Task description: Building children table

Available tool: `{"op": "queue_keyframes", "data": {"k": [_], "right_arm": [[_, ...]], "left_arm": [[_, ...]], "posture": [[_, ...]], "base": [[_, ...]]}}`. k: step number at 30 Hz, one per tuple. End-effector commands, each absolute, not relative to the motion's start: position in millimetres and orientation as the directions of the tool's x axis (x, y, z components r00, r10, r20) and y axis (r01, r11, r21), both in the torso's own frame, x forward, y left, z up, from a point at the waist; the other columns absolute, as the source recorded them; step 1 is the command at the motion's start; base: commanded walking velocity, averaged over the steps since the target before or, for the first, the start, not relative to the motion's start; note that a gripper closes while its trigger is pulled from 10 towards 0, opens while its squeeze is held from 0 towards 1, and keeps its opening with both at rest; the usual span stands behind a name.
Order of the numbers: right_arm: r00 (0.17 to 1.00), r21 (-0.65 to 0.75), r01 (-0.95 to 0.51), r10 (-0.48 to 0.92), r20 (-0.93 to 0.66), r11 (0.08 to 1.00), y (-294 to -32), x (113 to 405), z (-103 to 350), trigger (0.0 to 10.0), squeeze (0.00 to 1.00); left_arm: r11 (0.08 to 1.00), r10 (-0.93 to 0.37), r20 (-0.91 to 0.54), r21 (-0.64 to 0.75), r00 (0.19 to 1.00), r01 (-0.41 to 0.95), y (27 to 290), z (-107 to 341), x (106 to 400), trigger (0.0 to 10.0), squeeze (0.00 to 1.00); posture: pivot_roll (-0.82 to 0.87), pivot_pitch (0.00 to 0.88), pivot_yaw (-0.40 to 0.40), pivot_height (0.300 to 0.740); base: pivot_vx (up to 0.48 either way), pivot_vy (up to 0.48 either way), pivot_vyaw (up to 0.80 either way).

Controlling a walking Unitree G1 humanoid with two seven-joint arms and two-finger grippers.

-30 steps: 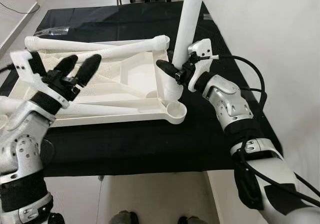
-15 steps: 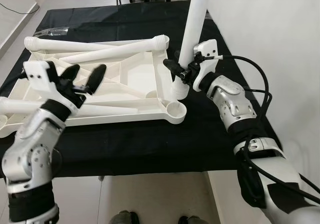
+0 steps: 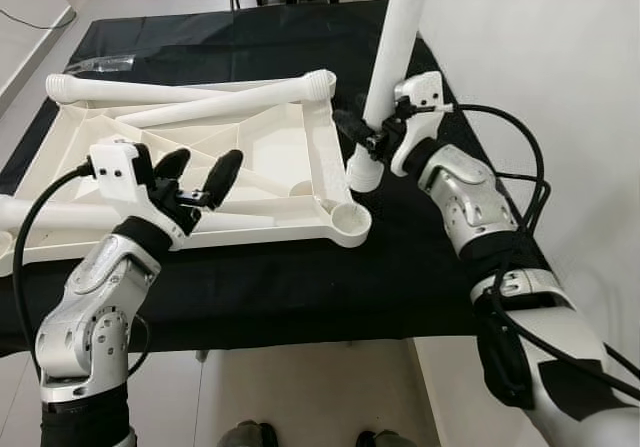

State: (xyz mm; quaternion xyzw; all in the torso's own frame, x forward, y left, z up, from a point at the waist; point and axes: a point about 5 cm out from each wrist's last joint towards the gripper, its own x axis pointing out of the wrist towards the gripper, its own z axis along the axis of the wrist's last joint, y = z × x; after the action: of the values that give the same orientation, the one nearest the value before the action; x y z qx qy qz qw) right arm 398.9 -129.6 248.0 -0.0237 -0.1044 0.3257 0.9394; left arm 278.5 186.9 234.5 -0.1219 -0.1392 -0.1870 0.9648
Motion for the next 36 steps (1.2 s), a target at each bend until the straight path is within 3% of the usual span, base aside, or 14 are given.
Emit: {"op": "queue_keyframes", "data": {"k": [1,7,16,20,24,28,32,36], "right_arm": [[0.746,-0.131,-0.62,0.633,0.204,0.773,-128.9,398.5,253.9,10.0,0.0],[0.671,-0.177,-0.695,0.717,0.189,0.697,-123.3,392.5,252.8,10.0,0.0],[0.668,-0.186,-0.697,0.721,0.183,0.693,-127.2,392.5,252.1,10.0,0.0],[0.634,-0.19,-0.728,0.753,0.176,0.658,-129.3,389.7,250.3,10.0,0.0],[0.538,-0.219,-0.803,0.832,0.136,0.555,-124.7,381.3,243.6,10.0,0.0],[0.342,-0.221,-0.907,0.933,0.111,0.359,-124.5,362.6,242.1,10.0,0.0],[0.294,-0.219,-0.924,0.949,0.113,0.313,-129.6,357.3,244.6,10.0,0.0],[0.303,-0.229,-0.921,0.948,0.094,0.316,-134.5,358.4,244.8,10.0,0.0]], "left_arm": [[0.889,-0.343,0.33,-0.188,0.879,0.418,186.7,234.2,273.2,10.0,0.0],[0.803,-0.499,0.341,-0.164,0.797,0.573,176.5,232.8,256.6,10.0,0.0],[0.792,-0.532,0.315,-0.145,0.786,0.594,177.5,230.2,252.1,10.0,0.0],[0.71,-0.644,0.252,-0.155,0.722,0.687,165.6,216.6,238.3,10.0,0.0],[0.635,-0.743,0.156,-0.146,0.651,0.759,147.2,198.4,224.5,10.0,0.0],[0.636,-0.759,0.061,-0.144,0.649,0.758,128.2,177.5,212.9,10.0,0.0],[0.676,-0.734,0.001,-0.101,0.679,0.73,122.0,166.0,207.9,10.0,0.0],[0.665,-0.746,-0.073,-0.034,0.662,0.746,113.3,155.5,196.3,10.0,0.0]], "posture": [[0.04,0.161,-0.009,0.74],[0.05,0.172,-0.007,0.74],[0.07,0.178,-0.006,0.74],[0.07,0.182,-0.004,0.74],[0.07,0.198,0.001,0.74],[0.08,0.238,0.011,0.74],[0.08,0.27,0.018,0.74],[0.09,0.313,0.027,0.74]], "base": [[0.0,0.0,0.0],[0.0,0.0,0.0],[0.0,0.0,0.0],[0.0,0.0,0.0],[0.0,0.0,0.0],[0.0,0.0,0.0],[0.0,0.0,0.0],[0.0,0.0,0.0]]}}
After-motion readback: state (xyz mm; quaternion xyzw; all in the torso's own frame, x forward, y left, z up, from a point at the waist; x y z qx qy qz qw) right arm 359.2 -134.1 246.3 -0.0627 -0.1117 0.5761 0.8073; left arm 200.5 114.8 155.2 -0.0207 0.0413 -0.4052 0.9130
